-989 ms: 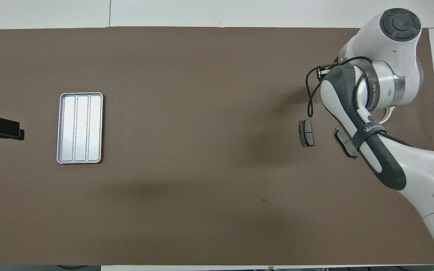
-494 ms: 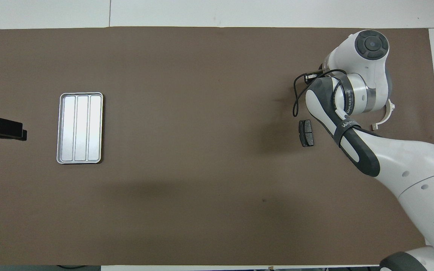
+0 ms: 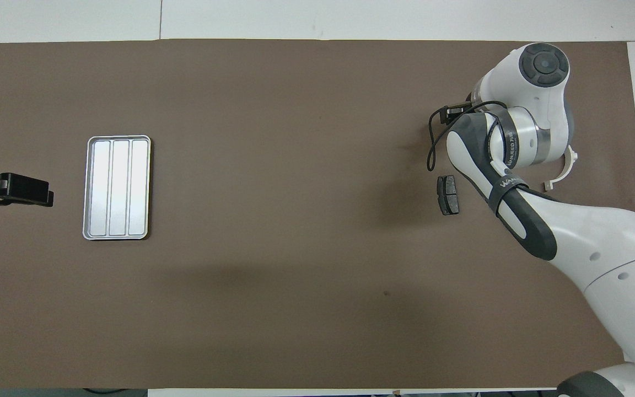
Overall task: Place bearing gear from tray to pile
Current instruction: 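Place the bearing beside the first one near the white arc with the right gripper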
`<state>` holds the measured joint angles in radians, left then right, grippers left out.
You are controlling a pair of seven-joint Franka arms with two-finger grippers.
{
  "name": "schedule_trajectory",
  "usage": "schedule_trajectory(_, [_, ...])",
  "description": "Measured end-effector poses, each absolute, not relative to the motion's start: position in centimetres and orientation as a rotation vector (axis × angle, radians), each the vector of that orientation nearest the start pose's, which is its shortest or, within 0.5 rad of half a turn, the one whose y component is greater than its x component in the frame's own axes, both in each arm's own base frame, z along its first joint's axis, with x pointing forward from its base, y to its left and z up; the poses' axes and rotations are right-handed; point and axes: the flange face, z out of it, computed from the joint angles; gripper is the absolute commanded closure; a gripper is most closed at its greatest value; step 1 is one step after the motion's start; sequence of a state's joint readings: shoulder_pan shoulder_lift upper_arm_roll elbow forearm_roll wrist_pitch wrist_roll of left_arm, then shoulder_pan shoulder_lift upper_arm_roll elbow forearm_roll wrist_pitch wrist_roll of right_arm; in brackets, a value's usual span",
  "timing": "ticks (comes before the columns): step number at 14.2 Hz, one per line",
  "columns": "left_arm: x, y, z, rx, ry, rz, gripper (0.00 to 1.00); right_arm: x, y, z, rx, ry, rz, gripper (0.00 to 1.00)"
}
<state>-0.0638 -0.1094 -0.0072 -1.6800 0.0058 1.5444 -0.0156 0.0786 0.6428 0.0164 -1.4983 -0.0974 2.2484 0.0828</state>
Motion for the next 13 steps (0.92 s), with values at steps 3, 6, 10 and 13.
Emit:
schedule_trajectory(3, [51.5, -3.5, 62.9, -3.133, 0.082, 0.041, 0.00, 71.9, 6.0, 33.5, -3.191, -0.092, -0.238, 0.00])
schedule_trajectory(6, [51.5, -3.5, 62.9, -3.133, 0.082, 0.041, 0.00, 71.4, 4.7, 37.7, -3.196, -0.059, -0.260, 0.00])
schedule_trajectory(10, [51.5, -3.5, 62.9, -3.133, 0.082, 0.041, 0.00, 68.7, 3.5, 45.5, -3.212, -0.018, -0.175, 0.00])
schedule_trajectory(13, [51.5, -3.5, 62.9, -3.133, 0.082, 0.041, 0.00, 63.1, 3.4, 55.4, -3.184, 0.023, -0.061, 0.00])
